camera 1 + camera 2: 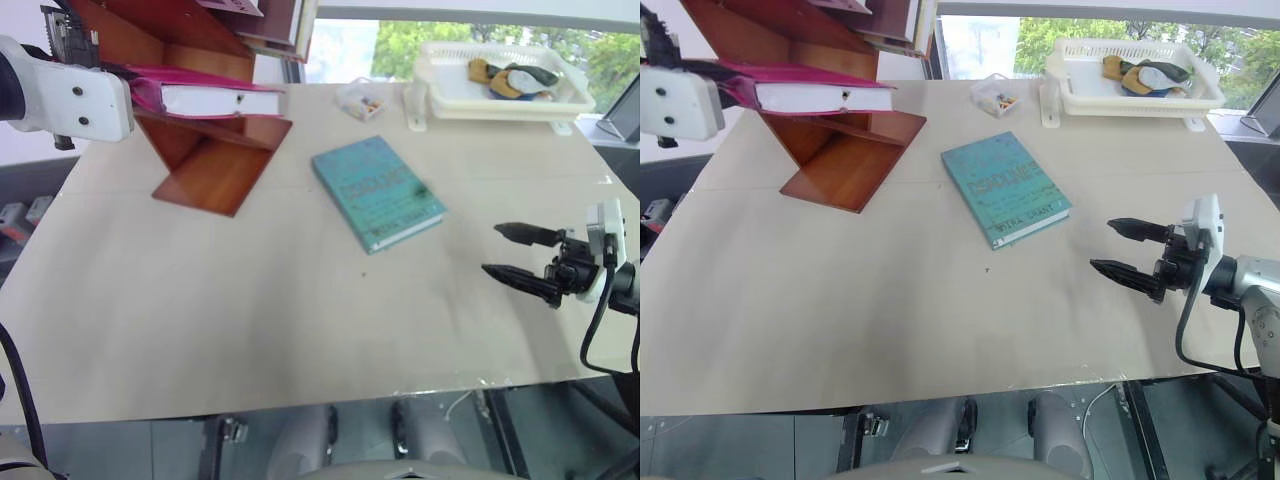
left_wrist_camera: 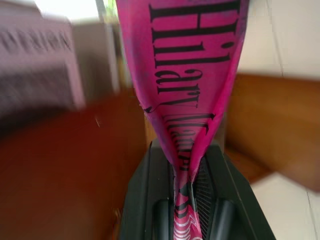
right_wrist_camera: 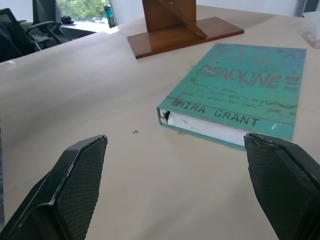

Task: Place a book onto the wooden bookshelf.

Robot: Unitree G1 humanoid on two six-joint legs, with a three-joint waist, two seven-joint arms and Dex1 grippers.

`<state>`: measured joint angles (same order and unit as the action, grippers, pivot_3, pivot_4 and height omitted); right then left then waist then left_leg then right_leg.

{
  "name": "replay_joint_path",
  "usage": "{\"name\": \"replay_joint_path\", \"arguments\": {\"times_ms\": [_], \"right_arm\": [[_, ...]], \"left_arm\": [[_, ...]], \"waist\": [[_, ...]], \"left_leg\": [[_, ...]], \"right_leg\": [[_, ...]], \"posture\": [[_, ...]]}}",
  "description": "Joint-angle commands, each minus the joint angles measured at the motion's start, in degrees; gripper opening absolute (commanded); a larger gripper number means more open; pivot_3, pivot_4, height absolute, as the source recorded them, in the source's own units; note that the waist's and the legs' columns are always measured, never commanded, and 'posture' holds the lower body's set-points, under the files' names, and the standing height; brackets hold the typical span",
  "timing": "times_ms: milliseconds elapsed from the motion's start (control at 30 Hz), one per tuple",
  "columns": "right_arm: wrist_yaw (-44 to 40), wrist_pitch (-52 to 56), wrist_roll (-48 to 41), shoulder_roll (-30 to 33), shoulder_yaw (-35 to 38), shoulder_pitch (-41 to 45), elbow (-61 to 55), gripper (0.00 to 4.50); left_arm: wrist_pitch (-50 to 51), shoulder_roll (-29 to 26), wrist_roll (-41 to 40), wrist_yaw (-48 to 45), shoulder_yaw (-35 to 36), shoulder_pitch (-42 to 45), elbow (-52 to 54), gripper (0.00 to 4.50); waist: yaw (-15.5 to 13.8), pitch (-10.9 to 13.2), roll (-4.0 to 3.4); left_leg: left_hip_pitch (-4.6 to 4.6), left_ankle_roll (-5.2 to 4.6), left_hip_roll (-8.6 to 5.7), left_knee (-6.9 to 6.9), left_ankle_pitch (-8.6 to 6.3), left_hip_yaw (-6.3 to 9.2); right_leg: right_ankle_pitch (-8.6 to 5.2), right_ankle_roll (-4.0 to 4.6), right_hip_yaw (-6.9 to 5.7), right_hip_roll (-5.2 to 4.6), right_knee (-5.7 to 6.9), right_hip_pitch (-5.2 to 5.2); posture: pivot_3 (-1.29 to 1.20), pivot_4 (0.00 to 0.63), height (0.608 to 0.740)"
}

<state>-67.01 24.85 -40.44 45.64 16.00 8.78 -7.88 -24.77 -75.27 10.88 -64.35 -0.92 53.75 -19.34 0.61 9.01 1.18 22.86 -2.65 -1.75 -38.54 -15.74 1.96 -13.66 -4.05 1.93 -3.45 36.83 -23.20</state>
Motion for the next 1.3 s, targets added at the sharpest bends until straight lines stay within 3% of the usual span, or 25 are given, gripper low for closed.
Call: {"name": "replay_joint_path", "arguments": {"times_ms": [33,433,867,1300], "right_arm": [[0.07,-0.57,-0.45,0.39,1.56,0.54,-1.2,4.5],[0.09,0.52,-4.82,0.97,5.71,1.79,-2.83,4.5],[2.86,7.26,-20.67,0.5,14.35,4.26,-7.55,4.5],[2.78,8.95,-24.66,0.98,16.46,3.45,-7.21,4.5]], "left_arm": [[-0.46,-1.36,3.84,2.86,-0.2,2.27,-1.01,0.11],[4.09,3.21,11.74,5.46,-5.94,7.17,-5.49,0.11],[2.9,5.32,14.06,5.65,-8.5,10.94,-10.28,0.11],[0.32,5.95,16.25,7.6,-10.49,13.47,-15.78,0.11]], "waist": [[-0.05,0.0,0.01],[0.04,0.01,0.01],[0.07,0.0,0.01],[0.19,0.0,0.02]], "left_leg": [[0.0,0.0,0.0,-0.01,0.0,0.0],[-0.16,0.05,0.05,-0.31,0.07,0.03],[-0.4,0.07,0.42,-0.64,0.09,0.03],[-0.37,0.07,0.41,-0.64,0.09,-0.03]], "right_leg": [[0.0,0.0,0.0,-0.01,0.0,0.0],[0.0,0.0,0.0,0.09,0.57,0.03],[0.01,0.02,0.04,0.43,0.88,0.19],[0.01,0.03,0.1,0.4,0.86,0.18]], "posture": [[0.0,0.15,0.74],[0.0,0.15,0.74],[0.0,0.15,0.74],[0.0,0.15,0.74]]}}
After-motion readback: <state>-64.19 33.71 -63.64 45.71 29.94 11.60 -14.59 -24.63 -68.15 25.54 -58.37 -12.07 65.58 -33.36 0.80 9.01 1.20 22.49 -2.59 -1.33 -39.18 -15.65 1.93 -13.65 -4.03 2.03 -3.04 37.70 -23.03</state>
